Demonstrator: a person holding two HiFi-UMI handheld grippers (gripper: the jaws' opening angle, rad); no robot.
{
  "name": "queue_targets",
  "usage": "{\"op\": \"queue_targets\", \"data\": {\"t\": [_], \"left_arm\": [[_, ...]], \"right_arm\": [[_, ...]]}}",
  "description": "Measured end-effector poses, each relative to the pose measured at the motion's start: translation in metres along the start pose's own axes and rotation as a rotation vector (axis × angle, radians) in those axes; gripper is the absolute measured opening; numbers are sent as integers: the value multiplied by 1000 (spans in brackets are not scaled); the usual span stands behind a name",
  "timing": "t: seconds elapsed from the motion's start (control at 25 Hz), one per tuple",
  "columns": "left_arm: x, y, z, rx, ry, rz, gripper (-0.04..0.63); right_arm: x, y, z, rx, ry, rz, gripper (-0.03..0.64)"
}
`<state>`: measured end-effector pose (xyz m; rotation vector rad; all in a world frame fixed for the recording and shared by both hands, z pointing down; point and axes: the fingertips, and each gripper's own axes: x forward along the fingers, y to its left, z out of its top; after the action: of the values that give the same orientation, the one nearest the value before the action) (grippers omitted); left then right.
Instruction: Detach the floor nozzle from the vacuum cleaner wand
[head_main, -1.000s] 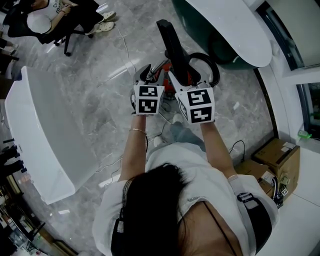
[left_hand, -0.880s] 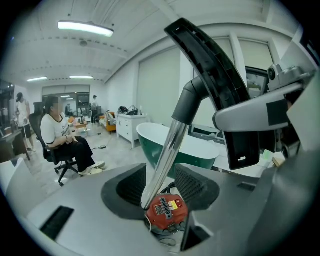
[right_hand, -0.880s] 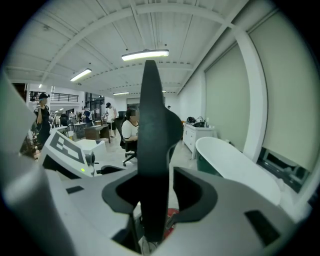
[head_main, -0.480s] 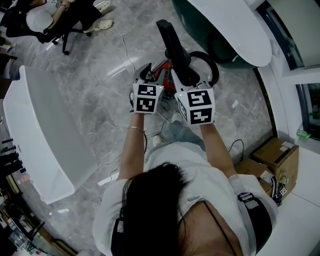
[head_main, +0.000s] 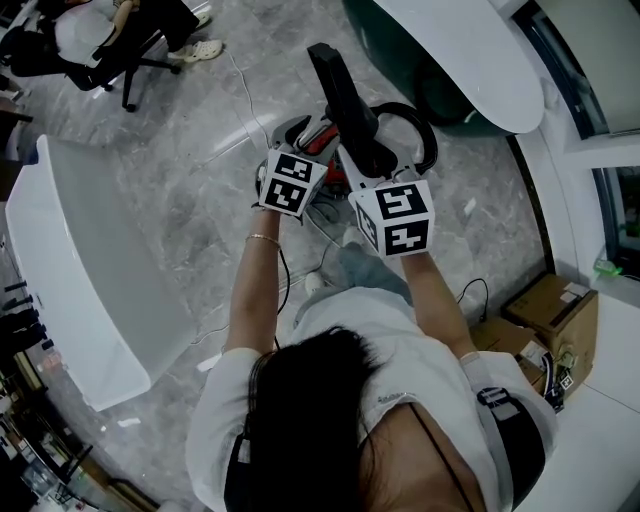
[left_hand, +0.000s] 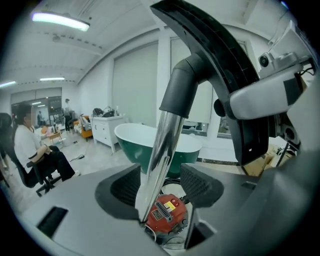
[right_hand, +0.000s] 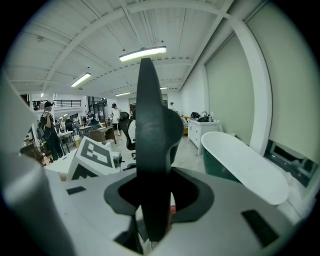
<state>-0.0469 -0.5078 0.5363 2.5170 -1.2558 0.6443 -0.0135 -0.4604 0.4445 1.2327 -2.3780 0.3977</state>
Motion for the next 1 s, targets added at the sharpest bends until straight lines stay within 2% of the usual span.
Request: {"op": "queue_targets", "data": {"t": [0.08,0.2,0.48,0.6,0.72,1.0], "left_arm": [[6,-2,-1,27,10,-24,233],[14,-8,-4,22,17,-50,235],[22,-1,-7,-35,-11,-1,233],[25,0,-10,-34,-10,13,230],[24,5,-9,-28,-16,26,175],[22,4,-5,-19,-21,43,169]], "right_arm": [[0,0,0,6,0,10,133],[-1,0,0,20,-4,26,133],[-1,-1,1,19,-4,37,133],[-1,-2,-1,23,-2,37,133],[-1,-2,0,26,0,36,133],[-4,-2,3,-17,-3,7,127]]}}
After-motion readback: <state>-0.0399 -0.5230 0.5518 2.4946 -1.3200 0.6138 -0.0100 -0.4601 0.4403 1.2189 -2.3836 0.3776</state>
